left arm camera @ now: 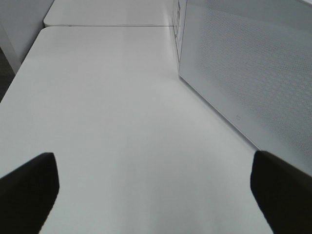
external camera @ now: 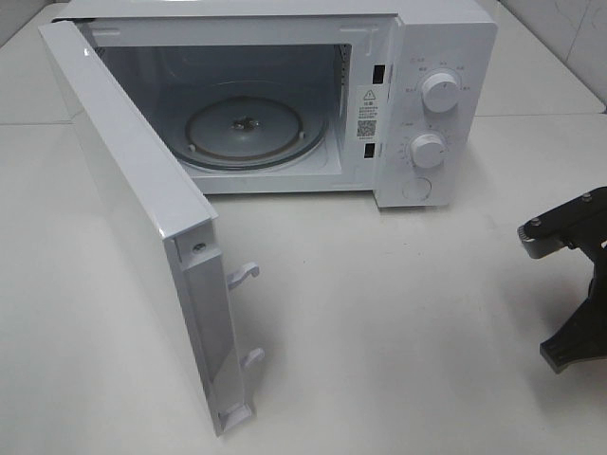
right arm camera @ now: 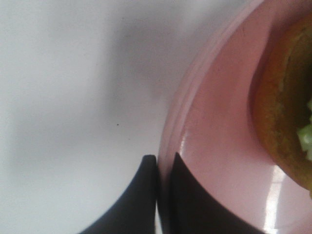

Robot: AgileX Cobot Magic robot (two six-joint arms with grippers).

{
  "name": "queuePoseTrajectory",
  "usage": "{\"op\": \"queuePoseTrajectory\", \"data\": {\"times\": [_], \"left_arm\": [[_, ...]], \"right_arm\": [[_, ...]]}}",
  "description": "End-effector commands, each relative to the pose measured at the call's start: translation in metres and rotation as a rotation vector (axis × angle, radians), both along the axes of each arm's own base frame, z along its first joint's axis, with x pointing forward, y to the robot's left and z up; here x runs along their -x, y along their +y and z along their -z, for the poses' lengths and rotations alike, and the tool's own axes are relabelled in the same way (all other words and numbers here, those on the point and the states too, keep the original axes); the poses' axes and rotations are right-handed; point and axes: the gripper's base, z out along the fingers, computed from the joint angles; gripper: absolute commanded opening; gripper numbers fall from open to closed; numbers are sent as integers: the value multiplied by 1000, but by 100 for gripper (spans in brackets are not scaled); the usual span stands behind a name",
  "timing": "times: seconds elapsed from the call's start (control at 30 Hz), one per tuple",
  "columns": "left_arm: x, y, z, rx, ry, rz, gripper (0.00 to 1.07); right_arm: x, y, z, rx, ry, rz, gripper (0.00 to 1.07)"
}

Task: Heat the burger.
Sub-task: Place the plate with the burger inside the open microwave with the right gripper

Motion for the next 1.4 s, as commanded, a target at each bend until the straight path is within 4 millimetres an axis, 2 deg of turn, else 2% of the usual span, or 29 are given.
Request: {"op": "queuePoseTrajectory", "data": {"times": [0.03, 0.27, 0.5, 0.67, 1.07, 1.4], "left_arm": [[2, 0, 1, 2, -10, -3, 101], [2, 0, 1, 2, -10, -3, 101], [2, 0, 1, 2, -10, -3, 101], [2, 0, 1, 2, -10, -3, 101], [2, 0, 1, 2, -10, -3, 101], [2, 0, 1, 2, -10, -3, 101]], "right_arm": [[5, -1, -9, 62, -8, -29, 0], [19, 11, -27, 89, -37, -83, 0], [30, 21, -35, 84, -54, -143, 0], [43, 35, -41, 56, -70, -215, 0], [65, 60, -41, 62, -19, -360, 0], [87, 83, -42, 96, -5, -595, 0]]}}
